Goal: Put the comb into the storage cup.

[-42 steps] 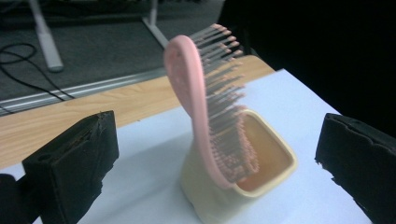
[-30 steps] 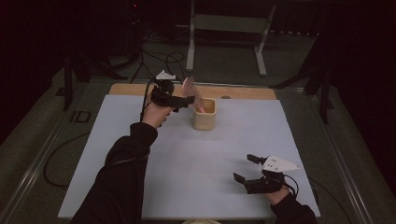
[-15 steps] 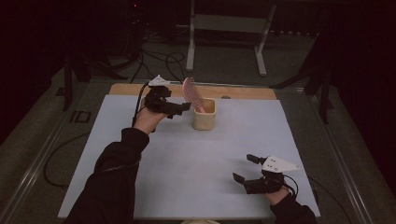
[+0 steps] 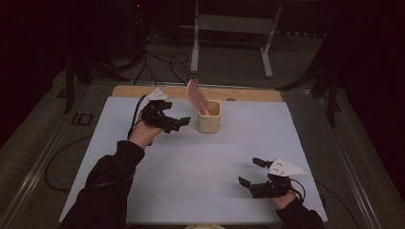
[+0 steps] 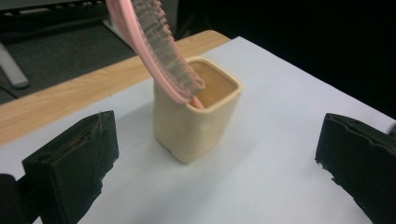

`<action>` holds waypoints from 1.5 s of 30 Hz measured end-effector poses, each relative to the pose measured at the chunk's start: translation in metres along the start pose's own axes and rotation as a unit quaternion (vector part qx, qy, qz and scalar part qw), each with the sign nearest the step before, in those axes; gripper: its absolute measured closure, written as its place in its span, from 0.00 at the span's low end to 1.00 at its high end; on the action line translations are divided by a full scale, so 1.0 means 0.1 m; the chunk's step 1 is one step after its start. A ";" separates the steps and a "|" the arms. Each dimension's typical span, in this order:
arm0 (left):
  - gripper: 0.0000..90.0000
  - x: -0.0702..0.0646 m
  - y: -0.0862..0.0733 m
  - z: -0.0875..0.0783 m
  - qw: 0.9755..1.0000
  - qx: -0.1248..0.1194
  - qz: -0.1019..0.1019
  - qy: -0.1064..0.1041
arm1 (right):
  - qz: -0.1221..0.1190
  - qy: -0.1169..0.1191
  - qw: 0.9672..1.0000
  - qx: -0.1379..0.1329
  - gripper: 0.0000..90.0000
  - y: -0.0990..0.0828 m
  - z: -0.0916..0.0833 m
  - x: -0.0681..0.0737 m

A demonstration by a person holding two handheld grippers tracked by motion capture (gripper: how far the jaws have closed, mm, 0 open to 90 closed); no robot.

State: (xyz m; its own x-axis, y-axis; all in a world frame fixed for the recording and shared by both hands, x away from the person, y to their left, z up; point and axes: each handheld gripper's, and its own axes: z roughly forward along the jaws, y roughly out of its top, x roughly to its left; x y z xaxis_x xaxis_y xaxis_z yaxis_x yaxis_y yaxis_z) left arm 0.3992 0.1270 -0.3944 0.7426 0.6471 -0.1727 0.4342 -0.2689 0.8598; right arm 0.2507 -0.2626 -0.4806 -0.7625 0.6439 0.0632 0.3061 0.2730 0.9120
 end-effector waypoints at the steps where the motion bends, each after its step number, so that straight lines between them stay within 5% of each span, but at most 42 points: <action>1: 0.00 0.00 -0.02 -0.02 1.000 -0.001 -0.001 -0.003 | 0.000 0.000 1.000 0.000 0.12 0.00 0.00 0.00; 12: 0.00 -0.03 -0.27 -0.26 1.000 -0.005 0.007 -0.008 | -0.001 -0.001 1.000 0.002 0.12 0.00 0.00 0.00; 24: 0.00 -0.11 -0.73 -0.50 1.000 0.003 0.015 -0.014 | -0.005 -0.002 1.000 0.003 0.12 0.01 0.01 0.02; 45: 0.00 -0.16 -1.38 -0.69 0.999 0.030 0.015 0.002 | -0.007 -0.004 1.000 0.007 0.12 0.01 0.01 0.02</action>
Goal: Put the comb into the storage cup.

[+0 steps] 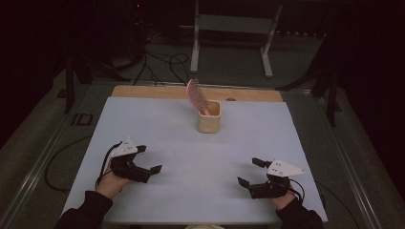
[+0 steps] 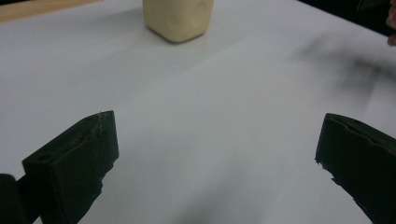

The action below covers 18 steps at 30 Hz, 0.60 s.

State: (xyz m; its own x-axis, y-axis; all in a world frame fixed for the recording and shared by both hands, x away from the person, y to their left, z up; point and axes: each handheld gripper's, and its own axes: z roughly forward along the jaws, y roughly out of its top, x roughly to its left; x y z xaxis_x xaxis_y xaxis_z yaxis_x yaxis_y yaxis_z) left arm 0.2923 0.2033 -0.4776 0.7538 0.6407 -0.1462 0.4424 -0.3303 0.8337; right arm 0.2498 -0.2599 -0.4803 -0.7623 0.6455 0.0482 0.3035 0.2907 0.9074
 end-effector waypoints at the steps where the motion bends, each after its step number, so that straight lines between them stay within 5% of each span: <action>1: 0.00 0.00 -0.03 -0.01 1.000 0.000 -0.001 0.002 | -0.001 -0.001 1.000 0.000 0.12 0.00 0.00 0.00; 18: 0.00 -0.07 -0.52 -0.25 0.999 0.018 -0.019 0.027 | -0.001 0.000 1.000 0.001 0.12 0.00 0.01 0.00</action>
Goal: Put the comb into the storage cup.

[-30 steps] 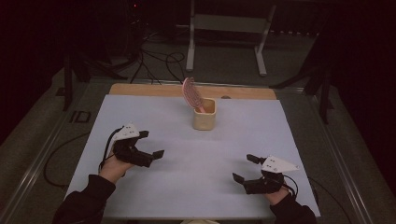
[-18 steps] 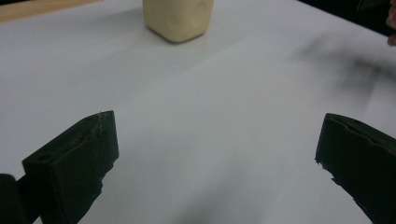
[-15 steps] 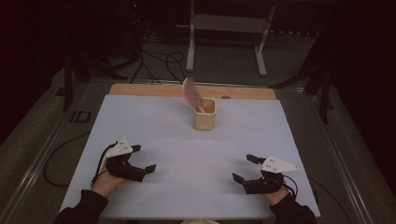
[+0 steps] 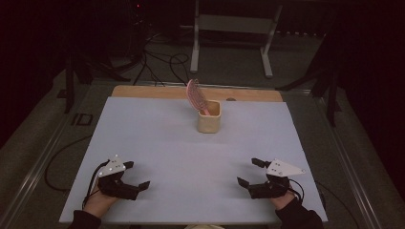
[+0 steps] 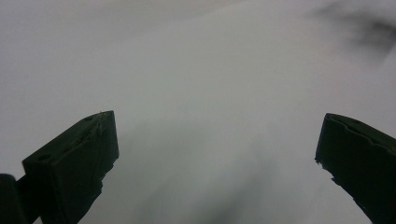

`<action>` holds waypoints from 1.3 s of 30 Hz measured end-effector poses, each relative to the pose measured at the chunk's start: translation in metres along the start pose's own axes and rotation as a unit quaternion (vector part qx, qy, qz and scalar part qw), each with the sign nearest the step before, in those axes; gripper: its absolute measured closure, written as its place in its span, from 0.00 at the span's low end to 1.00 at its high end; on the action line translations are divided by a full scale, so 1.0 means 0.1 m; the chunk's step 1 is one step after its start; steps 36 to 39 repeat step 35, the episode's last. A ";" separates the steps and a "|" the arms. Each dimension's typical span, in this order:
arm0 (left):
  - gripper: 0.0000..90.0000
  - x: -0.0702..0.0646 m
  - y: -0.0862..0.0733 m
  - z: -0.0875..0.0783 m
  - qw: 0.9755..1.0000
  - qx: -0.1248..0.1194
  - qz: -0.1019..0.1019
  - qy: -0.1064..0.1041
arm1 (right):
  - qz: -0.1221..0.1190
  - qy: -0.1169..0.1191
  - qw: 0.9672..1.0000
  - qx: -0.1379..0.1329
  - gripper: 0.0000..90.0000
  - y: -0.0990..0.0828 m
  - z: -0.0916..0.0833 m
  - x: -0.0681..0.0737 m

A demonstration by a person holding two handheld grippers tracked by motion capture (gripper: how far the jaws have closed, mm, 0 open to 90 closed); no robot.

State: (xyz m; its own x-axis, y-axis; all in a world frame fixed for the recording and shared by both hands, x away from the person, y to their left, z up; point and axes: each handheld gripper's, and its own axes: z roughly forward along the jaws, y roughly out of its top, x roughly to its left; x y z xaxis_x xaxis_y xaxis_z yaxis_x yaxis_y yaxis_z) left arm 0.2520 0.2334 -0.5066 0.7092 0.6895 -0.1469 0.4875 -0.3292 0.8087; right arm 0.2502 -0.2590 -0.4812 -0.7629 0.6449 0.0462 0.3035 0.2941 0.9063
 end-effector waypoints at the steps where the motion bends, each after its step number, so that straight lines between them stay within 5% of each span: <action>1: 0.00 0.00 -0.01 -0.01 1.000 0.001 0.000 0.003 | -0.001 -0.001 1.000 0.000 0.12 0.00 0.00 0.00; 7: 0.00 0.04 -0.11 -0.06 1.000 -0.010 -0.021 0.012 | 0.002 0.000 1.000 0.001 0.12 -0.01 0.00 0.00; 12: 0.00 0.02 -0.13 -0.05 1.000 -0.003 -0.009 0.027 | 0.002 0.000 1.000 0.002 0.12 -0.02 0.00 -0.01; 25: 0.00 0.04 -0.14 -0.07 0.999 -0.012 -0.015 0.045 | 0.003 0.000 1.000 0.001 0.12 -0.03 0.00 -0.03; 39: 0.00 0.03 -0.14 -0.06 0.999 -0.015 -0.013 0.041 | 0.002 0.001 1.000 0.005 0.12 -0.03 0.02 -0.03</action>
